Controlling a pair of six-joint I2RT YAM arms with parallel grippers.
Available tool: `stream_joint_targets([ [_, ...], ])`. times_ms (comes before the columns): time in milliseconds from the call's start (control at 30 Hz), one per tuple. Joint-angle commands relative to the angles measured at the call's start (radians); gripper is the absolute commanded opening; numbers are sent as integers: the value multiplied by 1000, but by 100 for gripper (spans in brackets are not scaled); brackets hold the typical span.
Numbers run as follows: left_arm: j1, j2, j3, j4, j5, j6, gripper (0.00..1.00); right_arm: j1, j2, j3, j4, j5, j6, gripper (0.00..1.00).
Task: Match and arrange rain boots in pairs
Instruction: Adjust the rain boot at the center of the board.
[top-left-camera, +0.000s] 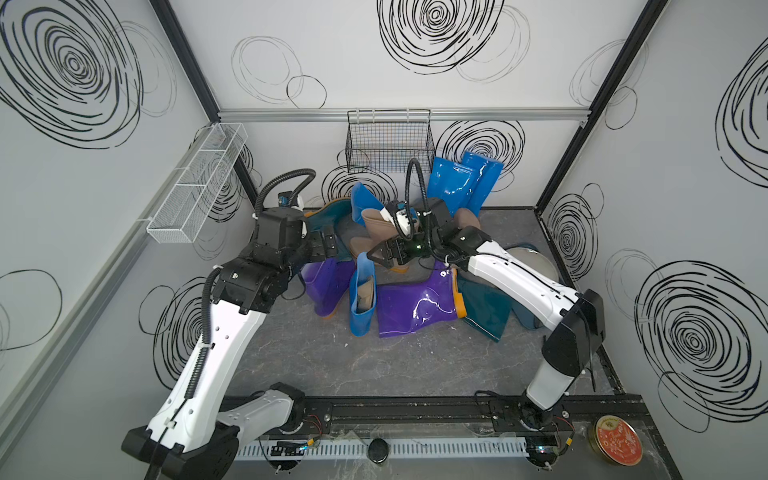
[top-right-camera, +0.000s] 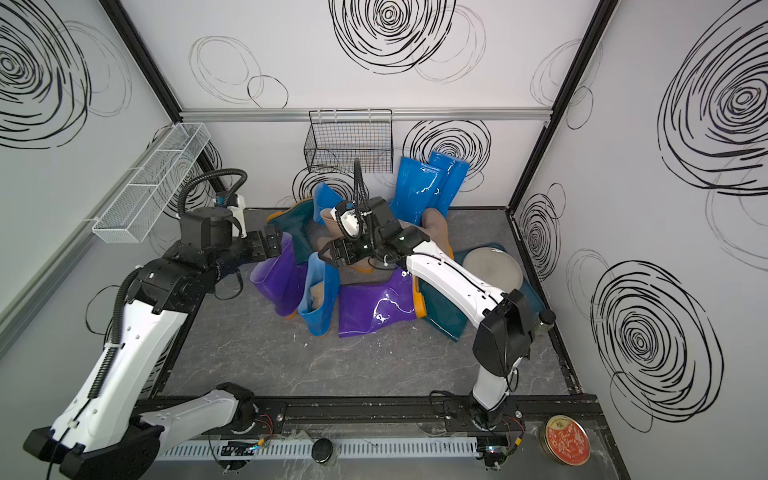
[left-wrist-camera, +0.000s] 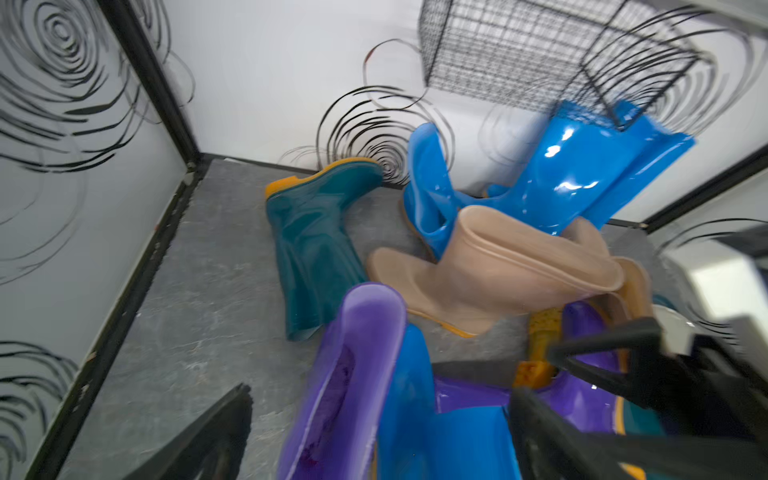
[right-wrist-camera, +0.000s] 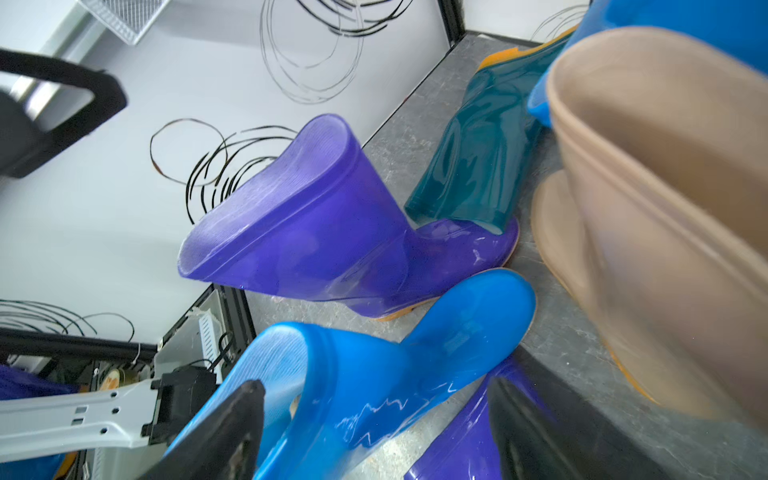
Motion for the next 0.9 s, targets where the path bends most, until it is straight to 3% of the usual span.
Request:
stream_joint_targets([
  [0, 36, 5, -87, -25, 24, 63, 99, 21, 25, 76, -161, 55, -19, 92],
  [233, 114, 28, -215, 80, 115, 85, 98, 45, -3, 87, -185, 71, 24, 100],
  [333, 152, 65, -236, 119, 164, 89, 89, 54, 36, 132, -263, 104, 22, 100],
  [467, 171, 96, -225, 119, 186, 95, 44, 62, 99, 208, -387, 203, 28, 97],
  [600, 169, 60, -251, 124, 225, 95, 0, 83, 123, 236, -408, 214, 33, 94],
  [633, 169, 48, -257, 118, 226, 91, 0, 89, 131, 244, -409, 214, 33, 93],
  [733, 178, -4, -268, 101, 152, 95, 0, 101, 179, 298, -457, 220, 20, 78],
  [867, 269, -15, -225, 96, 72, 146, 0, 117, 240, 379, -542, 234, -14, 46],
])
